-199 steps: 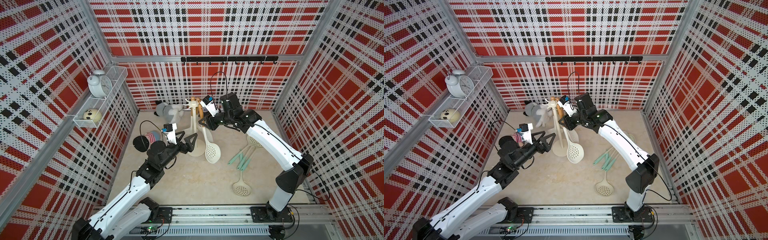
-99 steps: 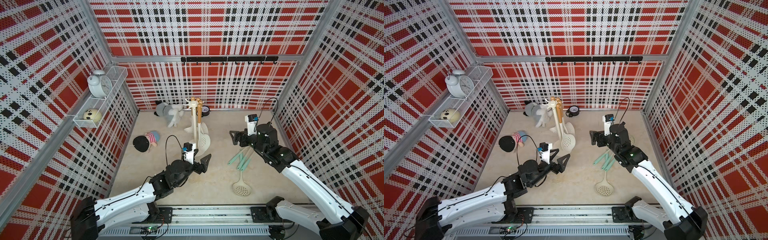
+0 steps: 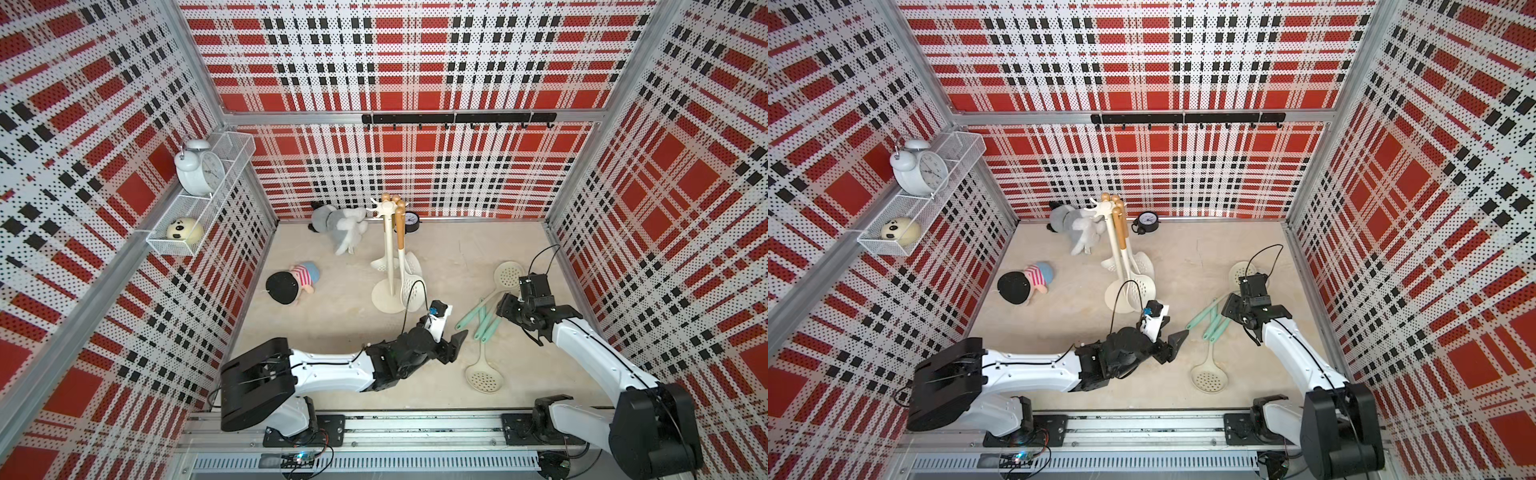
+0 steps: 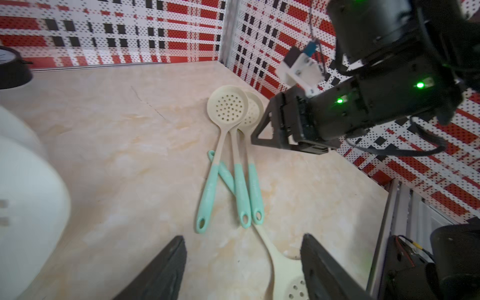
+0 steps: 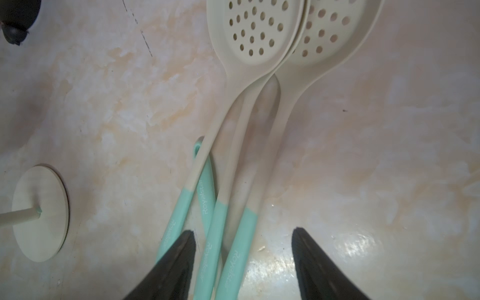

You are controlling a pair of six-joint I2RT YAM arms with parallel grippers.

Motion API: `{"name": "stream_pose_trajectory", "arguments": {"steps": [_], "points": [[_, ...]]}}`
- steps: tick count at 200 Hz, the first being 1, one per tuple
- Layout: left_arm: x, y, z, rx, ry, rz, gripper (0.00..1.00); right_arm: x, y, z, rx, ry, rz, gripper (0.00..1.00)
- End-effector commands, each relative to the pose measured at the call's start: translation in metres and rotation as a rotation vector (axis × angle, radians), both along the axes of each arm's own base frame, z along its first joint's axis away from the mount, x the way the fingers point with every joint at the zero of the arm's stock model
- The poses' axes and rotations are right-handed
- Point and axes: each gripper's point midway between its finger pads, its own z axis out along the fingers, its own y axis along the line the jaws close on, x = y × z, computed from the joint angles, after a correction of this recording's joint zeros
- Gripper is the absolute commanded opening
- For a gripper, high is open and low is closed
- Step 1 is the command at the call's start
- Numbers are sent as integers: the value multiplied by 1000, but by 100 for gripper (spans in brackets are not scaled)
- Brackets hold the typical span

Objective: Hang the skimmer on the kitchen utensil rack
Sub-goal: Pick up the skimmer from the center of the board.

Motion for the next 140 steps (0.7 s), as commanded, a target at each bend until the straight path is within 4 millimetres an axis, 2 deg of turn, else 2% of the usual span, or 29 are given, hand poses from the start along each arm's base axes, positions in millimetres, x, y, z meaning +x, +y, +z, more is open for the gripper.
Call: {"name": "stream_pose_trajectory", "arguments": {"steps": [1,30,66,94,117,140], "points": [[-6,-24,13,-63,-12,-57,70,18,1,6,29,-36,-3,59],[-5,-31,7,-63,-2,-65,68,34,1,0,22,-16,-2,52],[-4,-27,3,-54,1,-62,67,46,6,-13,33,7,12,44],[-3,-22,0,-66,27,-48,67,59,25,-10,128,-25,63,32],[-2,-20,0,-67,27,-43,67,68,35,-11,185,-33,77,31],[-2,-18,-1,-64,27,-40,67,71,29,-25,153,10,41,31]]}}
